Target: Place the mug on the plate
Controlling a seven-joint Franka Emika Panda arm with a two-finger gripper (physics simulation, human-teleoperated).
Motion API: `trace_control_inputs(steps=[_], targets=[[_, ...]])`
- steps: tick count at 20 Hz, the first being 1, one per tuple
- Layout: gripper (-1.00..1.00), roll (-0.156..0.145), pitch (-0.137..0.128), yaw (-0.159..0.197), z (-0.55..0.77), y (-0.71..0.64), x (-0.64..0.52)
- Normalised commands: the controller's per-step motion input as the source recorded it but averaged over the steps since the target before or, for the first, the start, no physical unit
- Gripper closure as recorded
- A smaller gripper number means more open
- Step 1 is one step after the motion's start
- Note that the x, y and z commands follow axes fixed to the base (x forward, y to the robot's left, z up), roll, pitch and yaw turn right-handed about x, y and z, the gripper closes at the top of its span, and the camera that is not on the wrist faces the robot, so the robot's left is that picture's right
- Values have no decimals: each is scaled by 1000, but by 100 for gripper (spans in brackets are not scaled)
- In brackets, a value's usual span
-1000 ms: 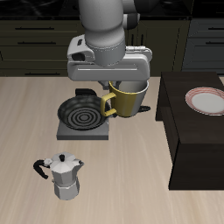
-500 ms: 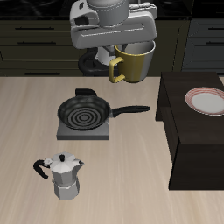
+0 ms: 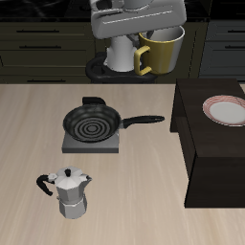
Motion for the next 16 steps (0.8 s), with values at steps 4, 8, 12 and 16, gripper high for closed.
trace_control_inputs(steps=[4,8,12,16], targets=[[100,23,-44,20,141,369,-85],[100,51,-10,8,100,388,-21],[100,20,-27,-6,103,519,62],[100,-5,-14,-9,-8,353,90]])
